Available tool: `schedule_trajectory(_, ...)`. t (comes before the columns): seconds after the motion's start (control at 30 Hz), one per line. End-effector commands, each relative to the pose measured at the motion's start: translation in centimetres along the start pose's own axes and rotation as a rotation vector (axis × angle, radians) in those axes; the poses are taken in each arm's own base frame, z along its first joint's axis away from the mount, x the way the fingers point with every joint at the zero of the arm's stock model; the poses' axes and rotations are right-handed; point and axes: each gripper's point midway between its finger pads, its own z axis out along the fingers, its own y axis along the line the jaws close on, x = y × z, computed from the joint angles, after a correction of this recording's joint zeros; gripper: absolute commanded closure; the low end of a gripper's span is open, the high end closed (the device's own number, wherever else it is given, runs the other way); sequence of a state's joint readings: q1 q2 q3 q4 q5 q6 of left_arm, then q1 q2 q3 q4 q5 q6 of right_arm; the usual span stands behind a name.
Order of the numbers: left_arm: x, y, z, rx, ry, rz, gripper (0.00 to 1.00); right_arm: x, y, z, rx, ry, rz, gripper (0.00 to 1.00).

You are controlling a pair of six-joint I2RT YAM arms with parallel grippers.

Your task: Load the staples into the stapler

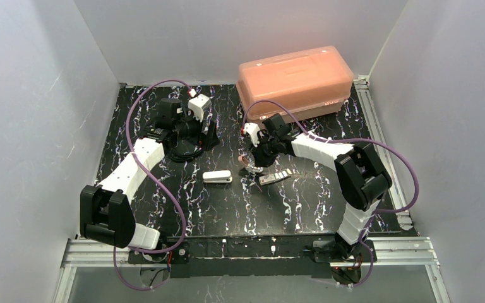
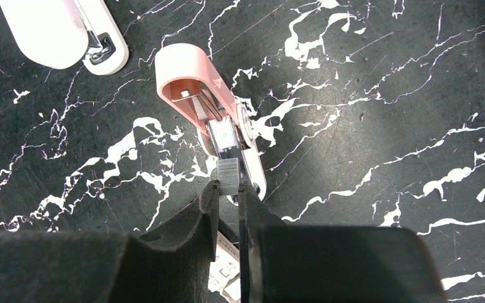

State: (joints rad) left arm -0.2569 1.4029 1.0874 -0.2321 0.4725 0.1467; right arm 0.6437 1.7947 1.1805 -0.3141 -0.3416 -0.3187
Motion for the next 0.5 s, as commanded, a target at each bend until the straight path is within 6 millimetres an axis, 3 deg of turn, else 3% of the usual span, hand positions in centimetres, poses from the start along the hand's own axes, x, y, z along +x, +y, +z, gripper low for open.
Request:
schedule_trajectory(0.0, -0.39, -0.39, -0.68, 0.014, -0.020, 0.017, 0.05, 0.49, 0.13, 0.51, -0.001, 0.015, 0.008, 0.86)
schedule_trajectory(0.47, -0.59, -0.42, -0.70, 0.016, -0.021, 0.017, 0.05, 0.66, -0.09, 0.64, 0.008, 0.024, 0.012, 0.86)
